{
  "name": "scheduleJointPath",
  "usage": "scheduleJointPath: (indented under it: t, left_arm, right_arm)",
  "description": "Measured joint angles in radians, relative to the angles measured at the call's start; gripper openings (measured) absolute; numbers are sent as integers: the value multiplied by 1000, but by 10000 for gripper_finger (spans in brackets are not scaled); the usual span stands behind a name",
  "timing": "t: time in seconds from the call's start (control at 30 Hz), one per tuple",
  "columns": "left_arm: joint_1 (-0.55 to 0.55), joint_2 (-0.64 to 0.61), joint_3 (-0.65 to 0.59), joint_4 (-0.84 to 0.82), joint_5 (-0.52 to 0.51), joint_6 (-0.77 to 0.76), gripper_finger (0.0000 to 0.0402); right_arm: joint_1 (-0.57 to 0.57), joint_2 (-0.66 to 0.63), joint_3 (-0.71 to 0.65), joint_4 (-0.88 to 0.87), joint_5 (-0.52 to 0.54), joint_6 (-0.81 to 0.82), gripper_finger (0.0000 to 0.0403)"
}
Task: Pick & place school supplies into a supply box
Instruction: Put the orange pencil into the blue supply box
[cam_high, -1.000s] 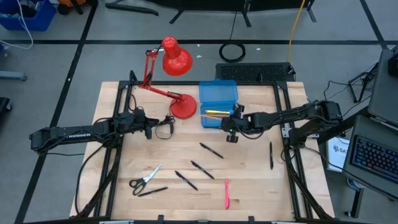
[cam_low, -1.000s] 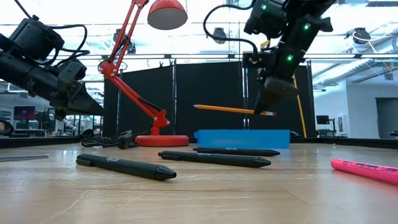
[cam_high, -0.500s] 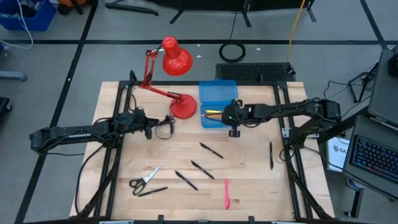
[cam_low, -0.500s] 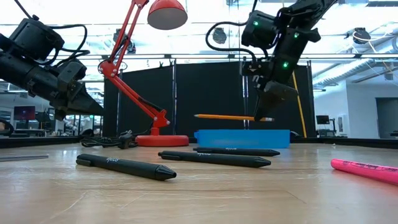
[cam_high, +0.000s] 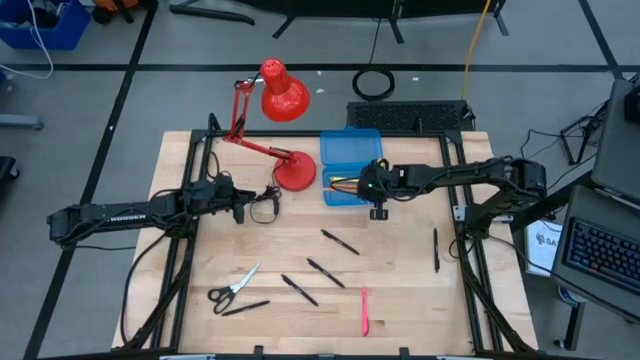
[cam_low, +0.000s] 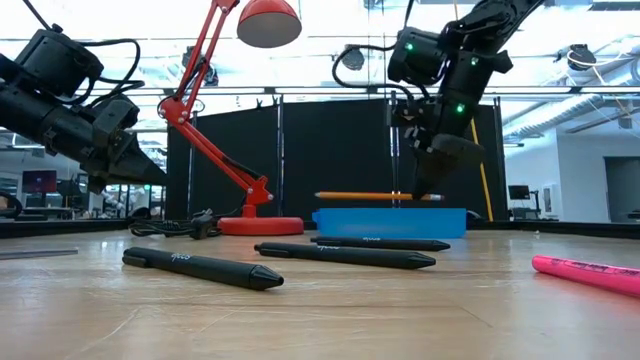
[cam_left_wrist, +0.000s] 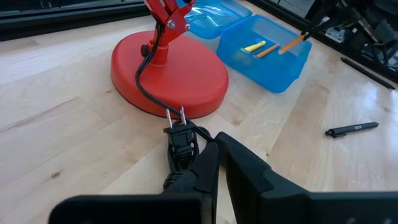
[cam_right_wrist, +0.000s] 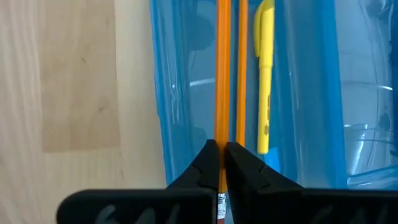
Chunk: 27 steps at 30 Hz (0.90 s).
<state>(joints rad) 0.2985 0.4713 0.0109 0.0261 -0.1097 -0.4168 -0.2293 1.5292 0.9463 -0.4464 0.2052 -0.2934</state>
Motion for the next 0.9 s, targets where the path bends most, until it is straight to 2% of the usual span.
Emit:
scheduleJointPath:
  t: [0.37, 0.9]
  left_arm:
    - [0, 0, 0, 0, 0, 0, 31]
    - [0, 0, 0, 0, -1, -2, 31]
  right_arm:
    - [-46, 8, 0, 4, 0, -9, 1]
    - [-47, 9, -5, 17, -23, 12, 2]
